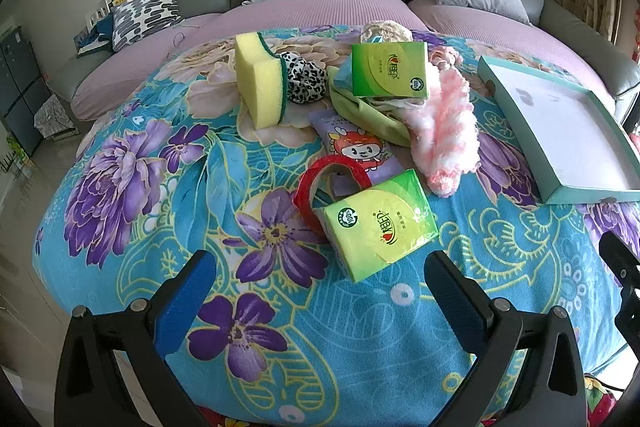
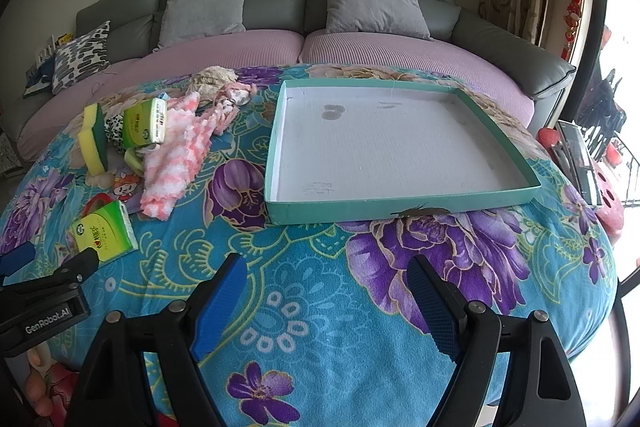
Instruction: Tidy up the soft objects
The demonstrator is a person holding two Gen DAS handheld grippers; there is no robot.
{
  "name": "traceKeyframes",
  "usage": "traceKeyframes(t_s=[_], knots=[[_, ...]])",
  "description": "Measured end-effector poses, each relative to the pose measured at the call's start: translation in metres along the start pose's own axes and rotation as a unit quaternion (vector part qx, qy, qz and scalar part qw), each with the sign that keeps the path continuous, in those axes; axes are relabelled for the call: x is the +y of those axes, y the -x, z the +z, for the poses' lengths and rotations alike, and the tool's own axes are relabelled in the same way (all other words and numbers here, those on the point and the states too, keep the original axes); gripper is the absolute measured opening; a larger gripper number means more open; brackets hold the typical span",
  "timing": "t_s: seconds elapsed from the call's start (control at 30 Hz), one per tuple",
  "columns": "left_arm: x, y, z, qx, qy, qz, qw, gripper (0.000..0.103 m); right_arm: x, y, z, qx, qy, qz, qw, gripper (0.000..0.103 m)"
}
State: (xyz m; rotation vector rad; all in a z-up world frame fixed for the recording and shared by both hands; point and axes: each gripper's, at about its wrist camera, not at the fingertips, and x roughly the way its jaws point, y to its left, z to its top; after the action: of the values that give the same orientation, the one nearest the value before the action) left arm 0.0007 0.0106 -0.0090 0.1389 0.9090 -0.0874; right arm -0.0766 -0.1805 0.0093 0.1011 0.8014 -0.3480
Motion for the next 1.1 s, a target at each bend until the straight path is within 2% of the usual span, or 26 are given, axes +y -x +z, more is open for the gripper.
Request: traceKeyframes(t_s=[0.2,0.5,0.67,0.73,0.83,0.87,0.97,1.03,1.1], knots=[[0.000,0.000,0.001,0.002,0.000,-0.007,1.0000,0.103,0.002,0.003,0.000,-0.005,0.004,0.005,1.000,0.085],[-0.012,-0.015,0.012,0.038,-0.016,-0.060,0.9974,0.103,0.011,-0.007,0.011,0.010,0.018,0.033,0.999,0.085],[-0.017,-0.024,0.022,0.042,0.002,-0.063,0.9971,0.103,0.012,-0.015,0.024,0.004,0.013,0.038,0.999,0.085],[-0.019,-0.030,0.025,0.049,0.005,-0.052,0.9974,0.103,0.013,-0.017,0.030,0.001,0.013,0.037,0.999,0.085],[-0.020,-0.036,0.029,0.052,0.019,-0.043,0.9975,0.093,0.015,-0.021,0.038,-0.002,0.014,0.039,0.999,0.085],[-0.019,-0.037,0.030,0.053,0.021,-0.042,0.9975,0.086,0.016,-0.022,0.040,-0.002,0.015,0.040,0.999,0.085],[-0.020,-0.037,0.030,0.054,0.021,-0.043,0.9974,0.082,0.020,-0.026,0.047,-0.002,0.019,0.046,0.999,0.085],[-0.019,-0.034,0.029,0.048,0.022,-0.049,0.9974,0.076,0.023,-0.028,0.051,-0.003,0.017,0.055,0.998,0.085],[-0.017,-0.034,0.028,0.046,0.026,-0.052,0.9973,0.075,0.025,-0.031,0.056,-0.002,0.014,0.063,0.998,0.085]])
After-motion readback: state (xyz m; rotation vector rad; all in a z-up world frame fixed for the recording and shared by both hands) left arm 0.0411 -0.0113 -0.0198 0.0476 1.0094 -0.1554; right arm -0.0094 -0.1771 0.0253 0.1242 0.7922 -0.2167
